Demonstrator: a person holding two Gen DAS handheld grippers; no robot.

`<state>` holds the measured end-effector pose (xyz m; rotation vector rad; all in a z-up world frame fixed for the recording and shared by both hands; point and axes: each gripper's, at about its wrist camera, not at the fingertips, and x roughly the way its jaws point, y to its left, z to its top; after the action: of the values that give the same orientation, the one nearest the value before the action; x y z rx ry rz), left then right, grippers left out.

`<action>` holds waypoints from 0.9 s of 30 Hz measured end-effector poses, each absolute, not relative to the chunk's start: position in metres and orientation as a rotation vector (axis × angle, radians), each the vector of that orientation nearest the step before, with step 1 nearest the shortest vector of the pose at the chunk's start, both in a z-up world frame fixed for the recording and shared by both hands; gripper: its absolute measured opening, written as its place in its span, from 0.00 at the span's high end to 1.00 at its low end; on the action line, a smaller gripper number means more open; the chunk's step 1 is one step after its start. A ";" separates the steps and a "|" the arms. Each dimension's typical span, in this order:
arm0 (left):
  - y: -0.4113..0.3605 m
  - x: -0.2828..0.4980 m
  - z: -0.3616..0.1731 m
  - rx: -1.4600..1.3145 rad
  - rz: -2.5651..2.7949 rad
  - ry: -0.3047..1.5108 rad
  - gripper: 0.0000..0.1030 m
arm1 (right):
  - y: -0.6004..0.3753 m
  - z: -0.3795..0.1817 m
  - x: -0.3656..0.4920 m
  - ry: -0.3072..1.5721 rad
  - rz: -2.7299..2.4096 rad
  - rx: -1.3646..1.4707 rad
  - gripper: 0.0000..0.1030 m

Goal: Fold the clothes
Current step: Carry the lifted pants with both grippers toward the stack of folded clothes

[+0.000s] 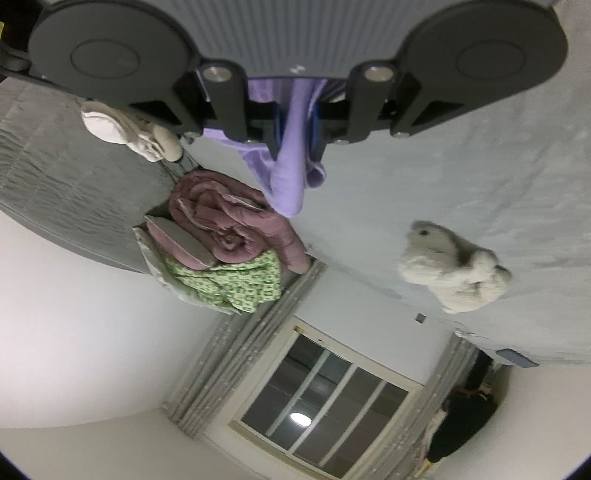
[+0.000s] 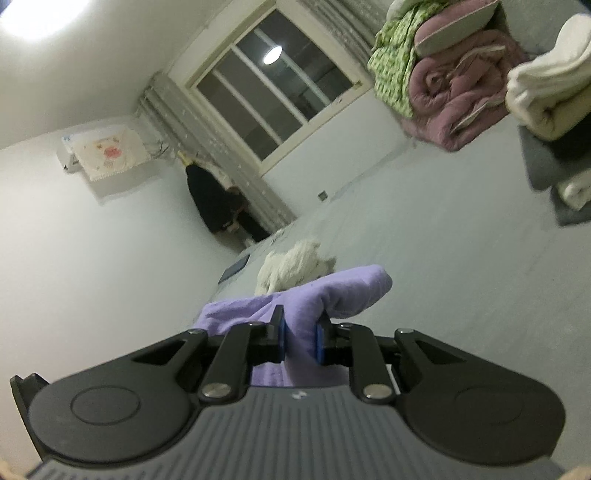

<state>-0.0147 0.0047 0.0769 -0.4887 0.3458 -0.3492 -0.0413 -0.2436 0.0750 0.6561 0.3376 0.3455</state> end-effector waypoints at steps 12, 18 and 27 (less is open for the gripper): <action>-0.076 0.010 0.109 -0.424 -0.462 0.318 0.86 | -0.314 0.098 -0.040 0.251 0.267 0.623 0.81; -0.127 0.030 0.118 -0.396 -0.531 0.315 0.86 | -0.355 0.104 -0.037 0.210 0.216 0.592 0.81; -0.212 0.060 0.145 -0.375 -0.654 0.286 0.86 | -0.427 0.133 -0.032 0.121 0.116 0.540 0.81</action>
<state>0.0604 -0.2119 0.1445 -0.3755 0.2864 -0.6538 -0.0322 -0.4270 0.1326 0.5395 0.1208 0.1165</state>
